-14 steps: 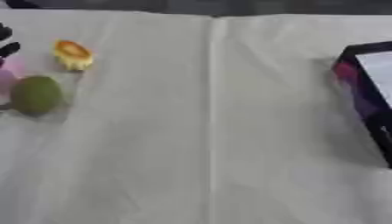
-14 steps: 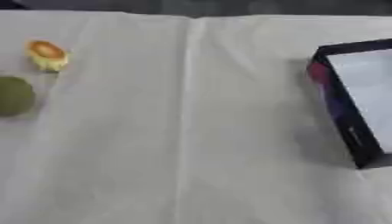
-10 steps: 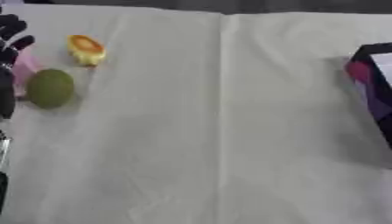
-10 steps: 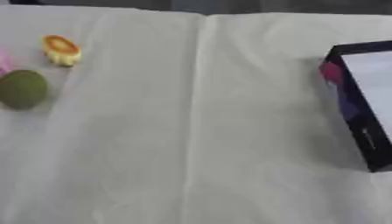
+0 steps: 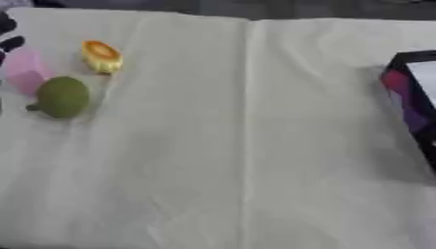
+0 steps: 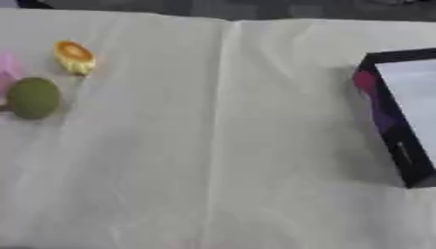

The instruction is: Pick up the objects with one hand, pass them to the other hand, and then place them into the box on the other side of the table.

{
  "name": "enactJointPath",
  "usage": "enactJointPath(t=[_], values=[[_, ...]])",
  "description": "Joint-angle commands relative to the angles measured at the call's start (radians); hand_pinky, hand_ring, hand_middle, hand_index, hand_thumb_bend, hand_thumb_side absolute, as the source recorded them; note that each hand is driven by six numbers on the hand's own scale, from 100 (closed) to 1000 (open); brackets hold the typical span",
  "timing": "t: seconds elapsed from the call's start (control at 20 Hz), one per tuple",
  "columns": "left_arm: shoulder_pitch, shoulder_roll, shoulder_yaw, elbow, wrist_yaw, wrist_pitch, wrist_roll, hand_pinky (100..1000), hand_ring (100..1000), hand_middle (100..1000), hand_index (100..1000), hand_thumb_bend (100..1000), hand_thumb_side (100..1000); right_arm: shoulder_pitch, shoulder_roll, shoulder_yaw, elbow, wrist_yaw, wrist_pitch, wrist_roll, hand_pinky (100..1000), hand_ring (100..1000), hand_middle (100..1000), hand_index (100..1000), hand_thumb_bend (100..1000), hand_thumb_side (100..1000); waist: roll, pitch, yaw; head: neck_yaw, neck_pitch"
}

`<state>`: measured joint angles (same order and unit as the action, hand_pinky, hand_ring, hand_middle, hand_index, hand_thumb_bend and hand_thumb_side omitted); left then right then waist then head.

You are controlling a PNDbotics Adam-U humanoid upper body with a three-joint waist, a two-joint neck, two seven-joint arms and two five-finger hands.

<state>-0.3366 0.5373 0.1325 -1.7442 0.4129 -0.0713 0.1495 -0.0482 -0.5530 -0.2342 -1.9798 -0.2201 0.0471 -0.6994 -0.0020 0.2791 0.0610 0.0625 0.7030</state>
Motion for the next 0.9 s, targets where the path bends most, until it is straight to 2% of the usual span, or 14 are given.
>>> enactJointPath(t=[0.05, 0.25, 0.55, 0.7, 0.9], values=[[-0.011, 0.090, 0.009, 0.012, -0.015, -0.007, -0.012, 783, 789, 663, 786, 100, 772, 0.006, -0.042, -0.014, -0.020, -0.005, 0.001, -0.002, 677, 749, 846, 888, 231, 234, -0.004, -0.036, -0.001, 0.018, 0.009], [-0.032, 0.171, 0.002, 0.058, -0.036, -0.021, -0.031, 787, 792, 661, 790, 100, 759, 0.013, -0.051, -0.013, -0.020, -0.004, 0.000, 0.000, 677, 747, 845, 887, 233, 232, -0.004, -0.038, -0.001, 0.025, 0.011], [-0.088, 0.290, -0.026, 0.149, -0.093, -0.034, -0.116, 795, 798, 666, 796, 100, 731, 0.021, -0.054, -0.011, -0.020, 0.000, 0.000, 0.005, 677, 745, 843, 887, 235, 232, -0.012, -0.034, -0.006, 0.005, 0.006], [-0.142, 0.355, -0.043, 0.248, -0.135, -0.036, -0.168, 799, 801, 673, 800, 100, 716, 0.027, -0.051, -0.008, -0.020, 0.005, 0.002, 0.008, 676, 743, 843, 887, 237, 233, -0.016, -0.030, -0.009, 0.000, 0.003], [-0.217, 0.419, -0.072, 0.393, -0.212, -0.066, -0.246, 818, 820, 707, 826, 100, 712, 0.033, -0.051, -0.003, -0.020, 0.010, 0.004, 0.013, 676, 742, 842, 886, 240, 233, -0.020, -0.027, -0.014, -0.007, 0.003]])
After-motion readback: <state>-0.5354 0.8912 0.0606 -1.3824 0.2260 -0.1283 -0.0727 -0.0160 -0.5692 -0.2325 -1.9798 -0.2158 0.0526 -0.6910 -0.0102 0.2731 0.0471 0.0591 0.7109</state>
